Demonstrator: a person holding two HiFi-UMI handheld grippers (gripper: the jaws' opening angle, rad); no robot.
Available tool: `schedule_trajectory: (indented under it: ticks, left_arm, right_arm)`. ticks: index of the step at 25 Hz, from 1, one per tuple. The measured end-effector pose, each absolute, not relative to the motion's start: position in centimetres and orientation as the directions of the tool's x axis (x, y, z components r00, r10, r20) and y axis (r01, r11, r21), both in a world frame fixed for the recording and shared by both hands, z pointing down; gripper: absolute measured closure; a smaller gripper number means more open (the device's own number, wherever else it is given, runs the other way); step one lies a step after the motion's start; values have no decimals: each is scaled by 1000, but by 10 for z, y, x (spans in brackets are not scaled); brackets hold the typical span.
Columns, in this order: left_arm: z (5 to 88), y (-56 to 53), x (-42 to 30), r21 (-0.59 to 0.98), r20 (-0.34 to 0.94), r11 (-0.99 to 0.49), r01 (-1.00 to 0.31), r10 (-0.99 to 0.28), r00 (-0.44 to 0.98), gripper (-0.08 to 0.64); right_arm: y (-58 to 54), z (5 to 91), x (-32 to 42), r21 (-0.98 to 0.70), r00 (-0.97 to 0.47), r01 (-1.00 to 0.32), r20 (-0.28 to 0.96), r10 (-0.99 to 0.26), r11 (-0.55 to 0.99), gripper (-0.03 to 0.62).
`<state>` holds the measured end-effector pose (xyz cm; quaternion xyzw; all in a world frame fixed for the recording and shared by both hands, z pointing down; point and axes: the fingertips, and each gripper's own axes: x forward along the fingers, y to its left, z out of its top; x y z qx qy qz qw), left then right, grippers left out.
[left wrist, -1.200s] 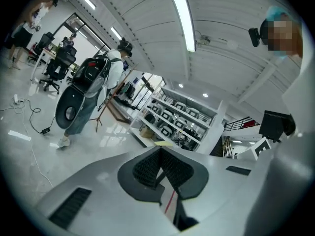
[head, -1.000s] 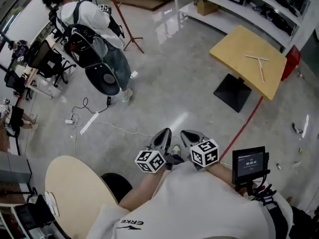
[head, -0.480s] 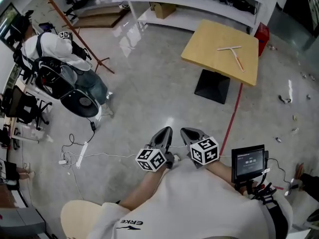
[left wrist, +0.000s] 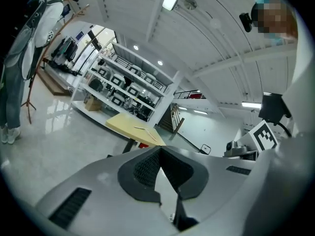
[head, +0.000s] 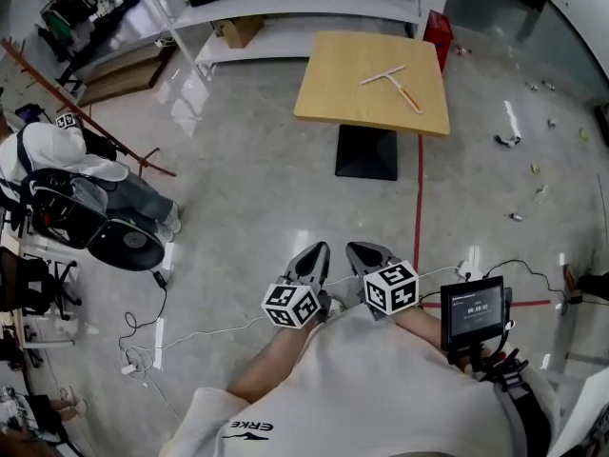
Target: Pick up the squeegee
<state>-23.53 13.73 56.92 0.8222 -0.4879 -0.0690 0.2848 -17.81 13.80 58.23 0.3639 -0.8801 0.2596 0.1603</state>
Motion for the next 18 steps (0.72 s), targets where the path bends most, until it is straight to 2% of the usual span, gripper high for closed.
schedule_trajectory:
  ticks: [8, 18]
  left_arm:
    - [562, 98, -203, 539, 132, -456, -708, -785, 605, 555]
    - [561, 28, -152, 562, 134, -500, -659, -731, 669, 555]
  right_arm:
    - [98, 574, -147, -334, -628, -778, 445, -638, 533, 589]
    - [24, 573, -104, -347, -624, -782, 435, -649, 518, 589]
